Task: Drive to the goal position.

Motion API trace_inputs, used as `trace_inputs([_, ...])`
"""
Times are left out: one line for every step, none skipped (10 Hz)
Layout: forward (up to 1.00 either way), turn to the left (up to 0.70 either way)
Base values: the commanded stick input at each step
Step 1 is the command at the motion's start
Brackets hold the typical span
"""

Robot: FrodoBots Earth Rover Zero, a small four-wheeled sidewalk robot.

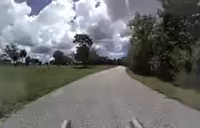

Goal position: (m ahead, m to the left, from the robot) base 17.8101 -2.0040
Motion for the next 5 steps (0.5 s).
trace_inputs([0.7, 0.01])
trace_inputs([0.7, 0.01])
trace_inputs([0.7, 0.01])
trace_inputs([0.7, 0.01])
trace_inputs([0.7, 0.01])
